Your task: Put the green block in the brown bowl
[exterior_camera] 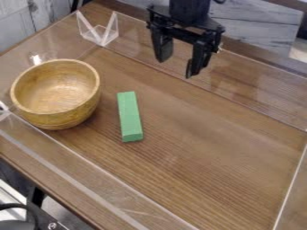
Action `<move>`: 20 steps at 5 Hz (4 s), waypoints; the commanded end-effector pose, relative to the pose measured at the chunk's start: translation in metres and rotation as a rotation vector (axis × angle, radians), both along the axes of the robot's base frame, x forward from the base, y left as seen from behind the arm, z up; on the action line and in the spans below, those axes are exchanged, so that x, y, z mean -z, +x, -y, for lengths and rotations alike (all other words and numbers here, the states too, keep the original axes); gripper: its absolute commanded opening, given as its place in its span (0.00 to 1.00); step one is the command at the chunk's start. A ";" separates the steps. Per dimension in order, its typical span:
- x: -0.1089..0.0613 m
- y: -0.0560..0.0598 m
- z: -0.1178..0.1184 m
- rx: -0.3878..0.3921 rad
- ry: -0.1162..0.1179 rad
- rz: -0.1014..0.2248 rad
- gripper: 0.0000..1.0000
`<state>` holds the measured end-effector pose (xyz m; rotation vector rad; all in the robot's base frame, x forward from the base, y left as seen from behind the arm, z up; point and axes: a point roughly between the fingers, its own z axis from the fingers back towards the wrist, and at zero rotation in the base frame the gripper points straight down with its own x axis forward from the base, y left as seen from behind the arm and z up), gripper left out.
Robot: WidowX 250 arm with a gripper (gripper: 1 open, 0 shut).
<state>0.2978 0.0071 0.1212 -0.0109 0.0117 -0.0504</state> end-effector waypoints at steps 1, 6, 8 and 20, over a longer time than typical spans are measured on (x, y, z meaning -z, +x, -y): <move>-0.024 0.006 -0.003 -0.010 0.000 0.099 1.00; -0.019 0.014 -0.006 -0.025 -0.017 0.135 1.00; -0.016 0.017 -0.006 -0.033 -0.023 0.139 1.00; 0.005 0.029 -0.012 -0.065 -0.051 0.151 1.00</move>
